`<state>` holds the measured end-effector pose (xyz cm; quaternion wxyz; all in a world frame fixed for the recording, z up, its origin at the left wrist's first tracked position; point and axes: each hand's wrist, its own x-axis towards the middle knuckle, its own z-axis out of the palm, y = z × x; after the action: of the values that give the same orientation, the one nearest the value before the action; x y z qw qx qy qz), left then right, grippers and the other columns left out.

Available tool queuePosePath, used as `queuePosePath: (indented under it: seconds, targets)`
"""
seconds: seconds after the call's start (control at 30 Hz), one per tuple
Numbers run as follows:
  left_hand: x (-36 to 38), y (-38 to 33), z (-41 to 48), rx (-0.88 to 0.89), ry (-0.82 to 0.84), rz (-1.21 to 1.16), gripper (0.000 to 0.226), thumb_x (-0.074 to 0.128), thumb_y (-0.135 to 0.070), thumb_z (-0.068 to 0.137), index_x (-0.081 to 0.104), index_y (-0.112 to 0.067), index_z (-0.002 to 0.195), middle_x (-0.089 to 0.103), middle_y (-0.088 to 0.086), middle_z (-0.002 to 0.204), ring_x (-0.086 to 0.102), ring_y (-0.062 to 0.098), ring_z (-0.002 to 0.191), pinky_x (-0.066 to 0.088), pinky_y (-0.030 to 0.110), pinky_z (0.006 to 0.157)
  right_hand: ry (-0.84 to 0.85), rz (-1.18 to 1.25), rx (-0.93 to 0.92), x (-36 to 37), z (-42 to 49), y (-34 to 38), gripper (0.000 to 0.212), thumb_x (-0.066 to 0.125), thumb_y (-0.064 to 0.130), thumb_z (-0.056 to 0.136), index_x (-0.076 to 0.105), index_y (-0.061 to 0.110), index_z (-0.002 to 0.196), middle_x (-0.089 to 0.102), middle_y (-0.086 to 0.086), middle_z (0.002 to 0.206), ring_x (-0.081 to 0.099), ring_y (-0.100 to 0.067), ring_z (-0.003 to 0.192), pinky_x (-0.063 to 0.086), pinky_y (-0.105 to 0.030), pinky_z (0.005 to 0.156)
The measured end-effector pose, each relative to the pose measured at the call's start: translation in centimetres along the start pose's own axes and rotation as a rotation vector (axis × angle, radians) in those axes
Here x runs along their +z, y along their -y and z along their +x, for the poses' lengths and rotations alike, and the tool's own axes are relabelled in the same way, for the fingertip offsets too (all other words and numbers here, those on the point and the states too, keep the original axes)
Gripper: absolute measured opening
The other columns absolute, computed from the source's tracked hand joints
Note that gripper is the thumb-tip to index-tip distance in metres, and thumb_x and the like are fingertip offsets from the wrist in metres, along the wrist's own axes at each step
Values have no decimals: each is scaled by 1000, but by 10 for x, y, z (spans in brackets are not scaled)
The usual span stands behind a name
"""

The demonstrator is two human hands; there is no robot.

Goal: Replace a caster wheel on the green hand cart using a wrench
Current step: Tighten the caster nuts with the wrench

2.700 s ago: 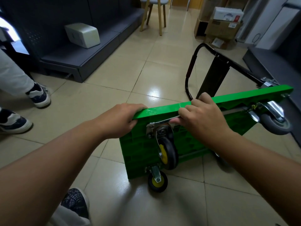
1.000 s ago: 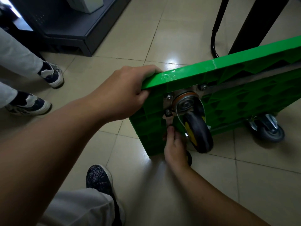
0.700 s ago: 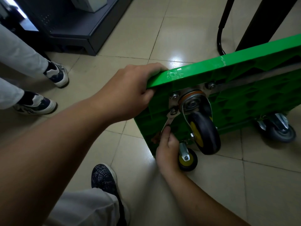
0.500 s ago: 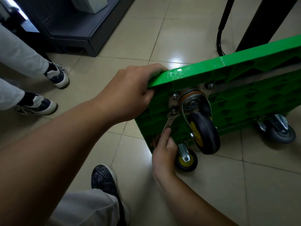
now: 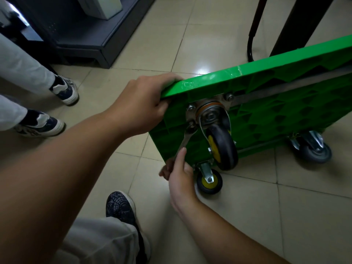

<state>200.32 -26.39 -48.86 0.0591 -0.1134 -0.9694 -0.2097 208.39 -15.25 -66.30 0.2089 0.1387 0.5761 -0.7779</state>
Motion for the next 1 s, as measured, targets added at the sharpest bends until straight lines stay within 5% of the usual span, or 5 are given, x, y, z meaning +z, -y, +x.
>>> queuePosePath:
  seconds: [0.1, 0.27, 0.47, 0.7, 1.0]
  targets:
    - [0, -1, -1, -8, 7, -9, 45, 58, -6, 95, 62, -31, 132, 72, -3, 115, 63, 25, 103, 48, 37, 81, -40, -403, 20, -57, -10, -40, 53, 37, 71, 90, 58, 33, 60, 51, 11, 56, 53, -13, 61, 45, -28, 61]
    - [1, 1, -2, 6, -5, 6, 49, 56, -7, 94, 61, -27, 138, 71, 3, 123, 63, 32, 112, 51, 45, 90, 66, -1258, 301, -166, -17, -115, 30, 36, 32, 109, 56, 19, 90, 66, -7, 101, 64, -29, 100, 47, -33, 83]
    - [-1, -1, 0, -7, 1, 10, 48, 55, -7, 95, 61, -26, 138, 71, 4, 123, 62, 33, 112, 51, 44, 90, -27, -1194, 396, -205, -20, -129, 6, 55, 3, 96, 61, 6, 96, 66, -19, 106, 63, -31, 95, 47, -34, 80]
    - [-1, -1, 0, 8, 0, 14, 48, 54, -7, 95, 60, -25, 139, 71, 4, 123, 62, 32, 113, 50, 42, 89, -74, -1031, 421, -208, -17, -138, 35, 71, 5, 82, 66, 7, 117, 69, -11, 109, 62, -22, 88, 39, -23, 70]
    - [0, 2, 1, 23, 8, 16, 48, 55, -7, 95, 60, -25, 140, 71, 4, 123, 62, 33, 112, 51, 47, 90, -75, -1190, 398, -214, -15, -135, 45, 72, 20, 87, 61, 13, 130, 56, -10, 129, 59, -28, 118, 45, -30, 100]
